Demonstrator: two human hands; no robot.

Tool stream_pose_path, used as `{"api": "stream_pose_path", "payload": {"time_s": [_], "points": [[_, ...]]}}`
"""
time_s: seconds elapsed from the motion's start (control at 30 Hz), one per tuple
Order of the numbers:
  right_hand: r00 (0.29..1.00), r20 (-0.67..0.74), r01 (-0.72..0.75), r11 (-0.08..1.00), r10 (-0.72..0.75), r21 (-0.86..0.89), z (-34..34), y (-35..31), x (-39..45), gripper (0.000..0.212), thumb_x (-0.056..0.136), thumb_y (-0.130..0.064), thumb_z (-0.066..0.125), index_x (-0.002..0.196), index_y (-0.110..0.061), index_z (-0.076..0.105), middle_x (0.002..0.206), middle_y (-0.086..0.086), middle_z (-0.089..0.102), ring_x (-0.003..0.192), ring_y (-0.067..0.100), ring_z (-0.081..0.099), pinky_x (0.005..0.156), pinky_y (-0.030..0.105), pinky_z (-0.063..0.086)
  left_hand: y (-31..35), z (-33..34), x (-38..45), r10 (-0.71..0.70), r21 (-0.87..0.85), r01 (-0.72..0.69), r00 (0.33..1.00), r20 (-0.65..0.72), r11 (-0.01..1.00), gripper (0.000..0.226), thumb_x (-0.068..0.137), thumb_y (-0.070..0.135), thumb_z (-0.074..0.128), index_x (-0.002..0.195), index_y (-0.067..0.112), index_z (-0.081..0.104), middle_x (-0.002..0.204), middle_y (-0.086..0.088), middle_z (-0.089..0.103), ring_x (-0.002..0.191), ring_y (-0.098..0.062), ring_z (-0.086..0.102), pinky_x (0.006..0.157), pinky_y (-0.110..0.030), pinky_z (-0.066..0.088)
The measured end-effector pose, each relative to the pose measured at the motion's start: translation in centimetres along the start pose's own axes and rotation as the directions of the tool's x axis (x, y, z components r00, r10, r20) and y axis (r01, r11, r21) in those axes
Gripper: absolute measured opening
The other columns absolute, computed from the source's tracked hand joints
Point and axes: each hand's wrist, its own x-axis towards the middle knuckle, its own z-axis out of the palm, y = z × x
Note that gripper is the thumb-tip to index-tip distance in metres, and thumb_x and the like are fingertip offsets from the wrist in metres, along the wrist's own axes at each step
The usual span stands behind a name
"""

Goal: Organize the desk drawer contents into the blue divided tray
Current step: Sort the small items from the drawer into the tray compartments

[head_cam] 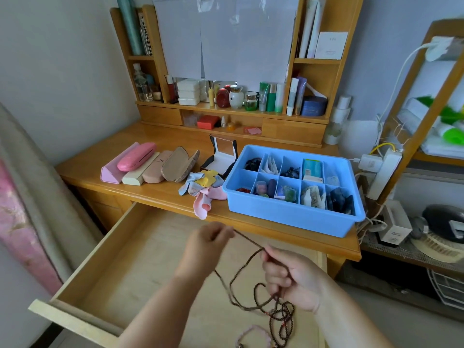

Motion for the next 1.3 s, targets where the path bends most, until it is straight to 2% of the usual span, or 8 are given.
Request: {"api": "stream_pose_path", "payload": {"time_s": [0.3,0.4,0.5,0.6,0.77,0.9,1.07,1.3], "points": [[0.993,-0.042,0.112,0.972,-0.106,0.208,-2.8,-0.2,-0.5,0.028,0.067,-0.022,0.084,0.071,-0.007,0.06,0.044,-0.002,0.04,0.037,0.011,0.038,0.053,0.031,0.052,-9.0,-6.1,0.9,-0.562,-0.722,0.365,0.826,-0.04,0.588,0.02,0.095,0.023,0.055,0.079,0.011,0.054,0.041,0.007,0.029,0.03,-0.006,0.023,0.033,-0.014,0.023],[0.989,-0.015,0.149,0.963,-0.149,0.226,-2.5,0.0,-0.3,0.019,0.081,-0.025,0.065,0.074,-0.007,0.064,0.047,0.003,0.046,0.055,0.023,0.057,0.086,0.05,0.048,-8.3,-5.1,-0.2,-0.468,-0.586,0.373,0.884,-0.013,0.72,0.021,0.092,0.022,0.059,0.077,0.009,0.057,0.046,0.005,0.033,0.035,-0.009,0.028,0.038,-0.019,0.031],[0.98,0.052,0.18,0.97,-0.191,0.164,-1.6,-0.3,0.0,0.034,0.077,-0.031,0.073,0.102,-0.007,0.069,0.064,0.009,0.061,0.084,0.029,0.064,0.096,0.052,0.033,-5.2,-3.0,-1.7,-0.146,0.02,0.145,0.988,0.045,0.989,0.024,0.089,0.021,0.063,0.068,0.012,0.065,0.047,0.01,0.04,0.04,-0.008,0.035,0.043,-0.021,0.033],[0.983,0.037,0.185,0.98,-0.182,-0.078,-0.5,0.0,0.2,0.04,0.09,-0.038,0.047,0.121,-0.017,0.061,0.106,0.013,0.069,0.101,0.024,0.061,0.094,0.042,0.034,-1.4,-0.5,-3.5,0.16,0.393,-0.319,0.908,0.387,0.862,0.019,0.085,0.034,0.062,0.069,0.022,0.064,0.051,0.012,0.05,0.049,-0.002,0.044,0.05,-0.016,0.032],[0.992,0.054,0.124,0.939,-0.113,-0.32,0.3,0.7,0.2,0.043,0.089,-0.042,0.051,0.094,-0.002,0.064,0.061,0.007,0.053,0.061,0.019,0.055,0.079,0.029,0.044,1.8,1.6,-3.2,0.298,0.271,-0.392,0.896,0.329,0.879,0.021,0.081,0.035,0.064,0.066,0.022,0.058,0.055,0.004,0.054,0.05,-0.007,0.045,0.047,-0.022,0.034],[0.996,0.056,0.08,0.988,-0.073,-0.136,-0.9,0.2,-0.7,0.035,0.083,-0.04,0.068,0.066,-0.01,0.06,0.043,-0.005,0.026,0.039,0.013,0.029,0.076,0.034,0.051,-0.4,-0.1,-1.1,-0.038,-0.093,0.067,0.959,0.282,0.993,0.039,0.074,0.038,0.075,0.053,0.021,0.047,0.05,0.005,0.037,0.042,-0.009,0.04,0.053,-0.018,0.044],[0.987,0.049,0.14,0.961,-0.156,0.24,-2.4,0.0,-0.6,0.036,0.085,-0.037,0.065,0.06,-0.014,0.054,0.04,-0.006,0.03,0.037,0.012,0.031,0.088,0.044,0.046,-6.6,-2.2,-1.5,-0.244,-0.7,0.46,0.887,0.393,0.547,0.029,0.078,0.016,0.062,0.06,0.015,0.04,0.051,0.0,0.031,0.046,-0.014,0.039,0.087,-0.043,0.049],[0.94,-0.313,0.273,0.843,-0.132,0.464,-3.3,0.2,0.2,0.031,0.082,-0.035,0.057,0.057,-0.016,0.054,0.042,-0.005,0.028,0.037,0.013,0.034,0.096,0.045,0.037,-10.4,-2.3,-1.7,-0.602,-0.95,0.225,0.797,0.05,0.218,0.03,0.092,0.005,0.049,0.065,0.013,0.039,0.042,0.002,0.034,0.033,-0.01,0.039,0.059,-0.033,0.06]]}}
